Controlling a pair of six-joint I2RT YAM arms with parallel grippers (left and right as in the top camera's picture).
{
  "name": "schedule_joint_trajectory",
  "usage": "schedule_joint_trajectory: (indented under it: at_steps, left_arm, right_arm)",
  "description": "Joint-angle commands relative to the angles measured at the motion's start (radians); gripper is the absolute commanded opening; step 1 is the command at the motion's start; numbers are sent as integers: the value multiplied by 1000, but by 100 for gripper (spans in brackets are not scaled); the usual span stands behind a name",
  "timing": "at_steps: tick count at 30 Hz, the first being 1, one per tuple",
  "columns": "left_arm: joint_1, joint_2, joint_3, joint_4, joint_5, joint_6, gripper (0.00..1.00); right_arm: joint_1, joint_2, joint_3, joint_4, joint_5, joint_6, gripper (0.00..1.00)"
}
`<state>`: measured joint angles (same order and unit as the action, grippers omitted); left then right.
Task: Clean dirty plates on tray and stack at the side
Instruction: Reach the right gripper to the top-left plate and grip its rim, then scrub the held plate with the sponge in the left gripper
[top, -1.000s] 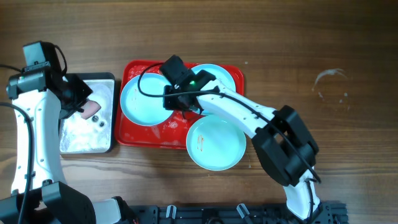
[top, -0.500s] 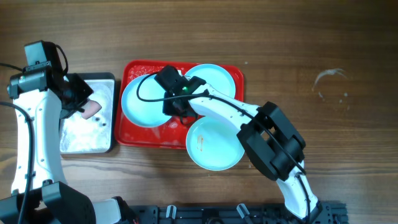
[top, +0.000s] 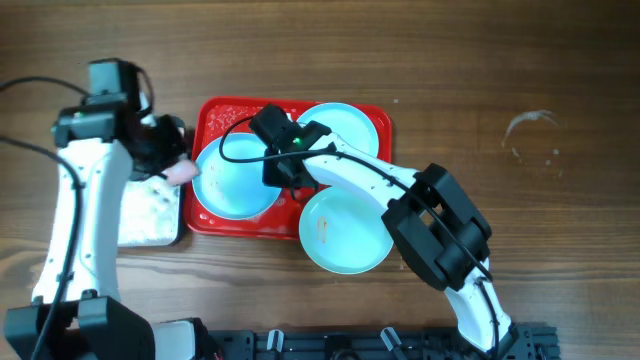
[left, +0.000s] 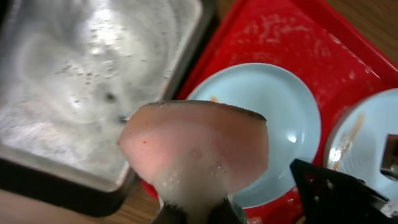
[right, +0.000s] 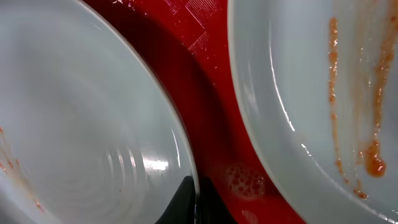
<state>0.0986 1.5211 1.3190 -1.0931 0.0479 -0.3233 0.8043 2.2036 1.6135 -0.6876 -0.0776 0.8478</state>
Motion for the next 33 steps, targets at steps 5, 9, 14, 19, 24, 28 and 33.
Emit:
schedule_joint_trajectory:
  at_steps: [5,9,14,19,24,28,33]
  left_arm:
    - [-146,24,-193,208,11,-28,4]
    - [-181,43,-297,383,3,-24,4]
    - [-188,95,-346,454,-47,-21,4]
    - [-188,192,-349,451,-68,-26,4]
    - [-185,256,-349,372,-83,-113,4]
    - [-183,256,-332,257,-75,-133,4]
    - [-182,256,-278,240,-62,-89,4]
  right_arm:
    - [3,39,1,-6,-16,-37,4]
    - [3,39,1,-5,-21,-37,4]
    - [3,39,1,-5,-25,-60,4]
    - [3,39,1,3,-29,-63,4]
    - [0,39,1,10,-29,-62,4]
    - [0,39,1,11,-36,-62,4]
    - [0,39,1,5,-36,-63,4]
